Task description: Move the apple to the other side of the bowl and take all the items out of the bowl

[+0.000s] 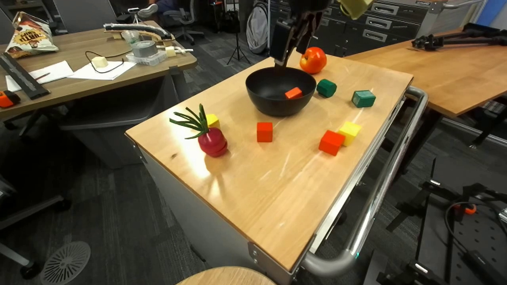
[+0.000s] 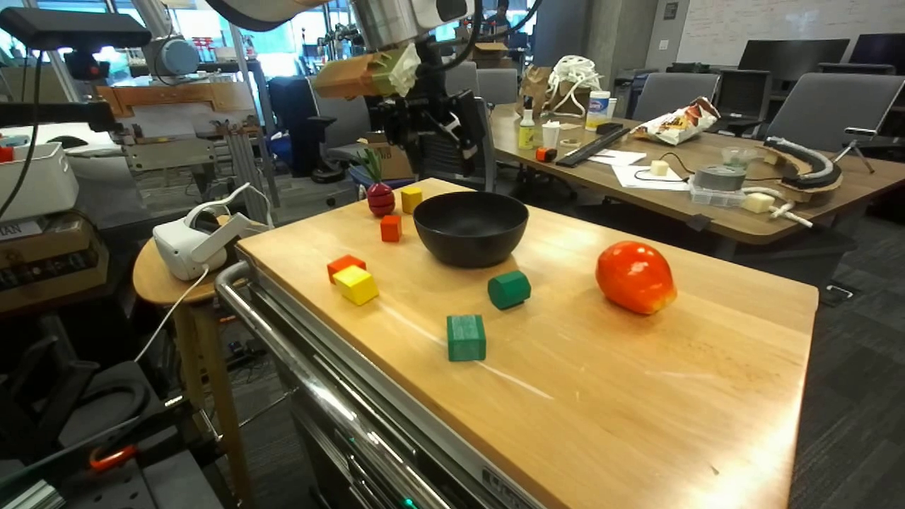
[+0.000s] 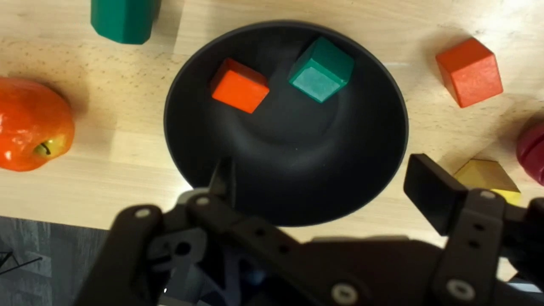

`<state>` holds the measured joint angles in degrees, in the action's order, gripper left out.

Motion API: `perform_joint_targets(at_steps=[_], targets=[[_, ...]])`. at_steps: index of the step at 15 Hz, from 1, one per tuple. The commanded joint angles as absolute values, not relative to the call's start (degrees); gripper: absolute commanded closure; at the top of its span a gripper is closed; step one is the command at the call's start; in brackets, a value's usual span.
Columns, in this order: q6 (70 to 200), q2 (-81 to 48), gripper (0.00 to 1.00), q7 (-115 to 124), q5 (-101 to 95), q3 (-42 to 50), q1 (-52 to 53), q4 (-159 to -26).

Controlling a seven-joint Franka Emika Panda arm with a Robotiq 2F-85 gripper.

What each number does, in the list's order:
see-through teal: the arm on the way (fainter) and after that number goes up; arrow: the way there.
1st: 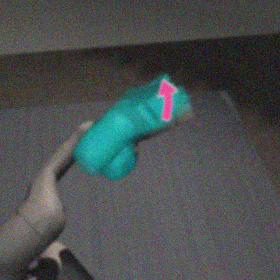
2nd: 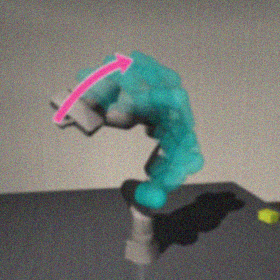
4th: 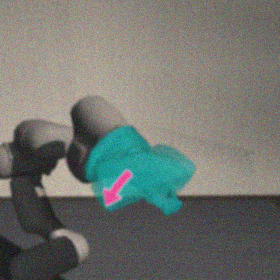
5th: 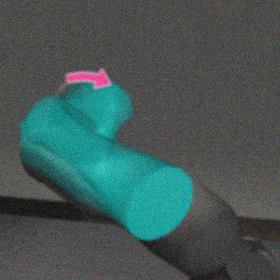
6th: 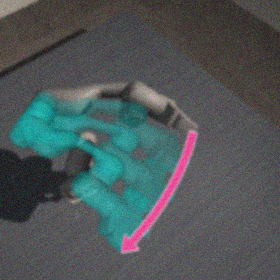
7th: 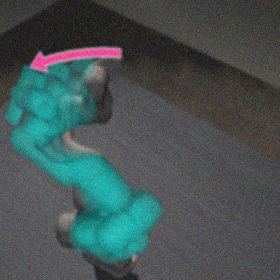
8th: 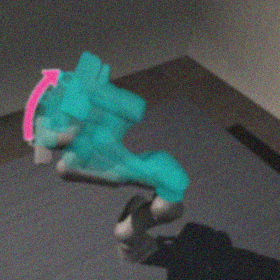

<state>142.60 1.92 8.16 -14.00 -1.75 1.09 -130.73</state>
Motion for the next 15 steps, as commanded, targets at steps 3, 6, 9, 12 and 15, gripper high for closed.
perform_joint_targets(at_steps=[3,6,9,12,15], targets=[[139.9,-5.6,0.0,11.0,-15.7,-0.8,1.1,-125.6],[138.2,-9.2,0.0,12.0,-16.7,-0.1,1.6,-123.5],[136.7,-11.9,0.0,12.9,-18.0,0.7,2.2,-121.8],[136.2,-14.0,0.0,14.5,-22.3,1.6,3.3,-120.8],[135.0,-15.6,0.0,15.8,-25.3,2.4,4.0,-120.0]])
